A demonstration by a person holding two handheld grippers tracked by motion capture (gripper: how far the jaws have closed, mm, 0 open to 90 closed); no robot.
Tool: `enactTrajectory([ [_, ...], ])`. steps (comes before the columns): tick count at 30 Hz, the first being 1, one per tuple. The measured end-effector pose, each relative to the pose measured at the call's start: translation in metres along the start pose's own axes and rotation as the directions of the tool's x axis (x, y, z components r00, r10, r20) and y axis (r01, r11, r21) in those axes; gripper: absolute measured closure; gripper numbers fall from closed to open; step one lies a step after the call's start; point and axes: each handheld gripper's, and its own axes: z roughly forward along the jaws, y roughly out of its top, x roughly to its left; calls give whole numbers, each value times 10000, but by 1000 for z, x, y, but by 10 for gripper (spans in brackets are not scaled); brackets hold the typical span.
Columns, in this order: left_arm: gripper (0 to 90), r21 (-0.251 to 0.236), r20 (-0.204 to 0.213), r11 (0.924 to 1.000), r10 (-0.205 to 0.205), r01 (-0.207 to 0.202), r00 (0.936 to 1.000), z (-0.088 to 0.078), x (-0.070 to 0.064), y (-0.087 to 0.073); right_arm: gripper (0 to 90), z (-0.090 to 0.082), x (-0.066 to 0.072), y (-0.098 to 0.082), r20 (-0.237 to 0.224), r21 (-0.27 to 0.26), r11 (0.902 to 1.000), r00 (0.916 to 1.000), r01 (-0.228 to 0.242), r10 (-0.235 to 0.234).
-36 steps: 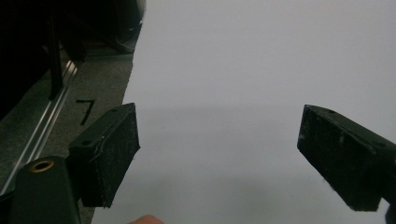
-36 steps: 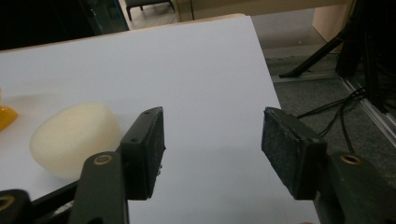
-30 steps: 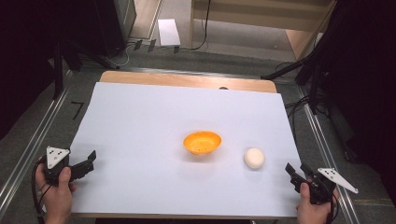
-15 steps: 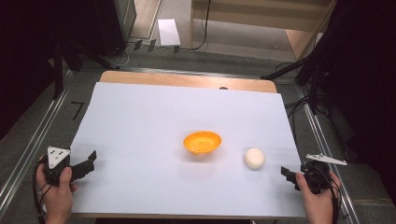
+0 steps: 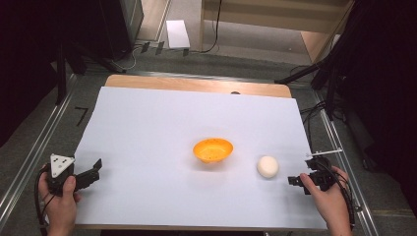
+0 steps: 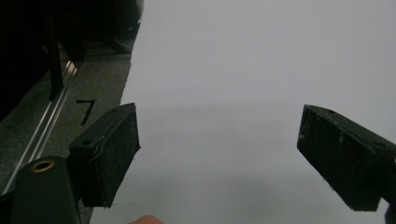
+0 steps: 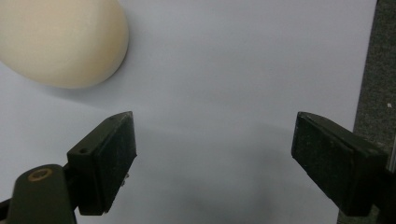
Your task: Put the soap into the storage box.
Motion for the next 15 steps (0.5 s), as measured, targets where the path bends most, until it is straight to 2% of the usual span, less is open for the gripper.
enactTrajectory([
  [9, 138, 64, -2, 9999, 80, -80, 10000, 0, 0, 0, 135, 10, 9, 11, 120, 1112, 9937, 9998, 149, -163],
  [15, 138, 73, -8, 9999, 102, -102, 9999, 1, -1, 0, 134, 13, 14, 14, 158, 1380, 9904, 9998, 119, -142],
])
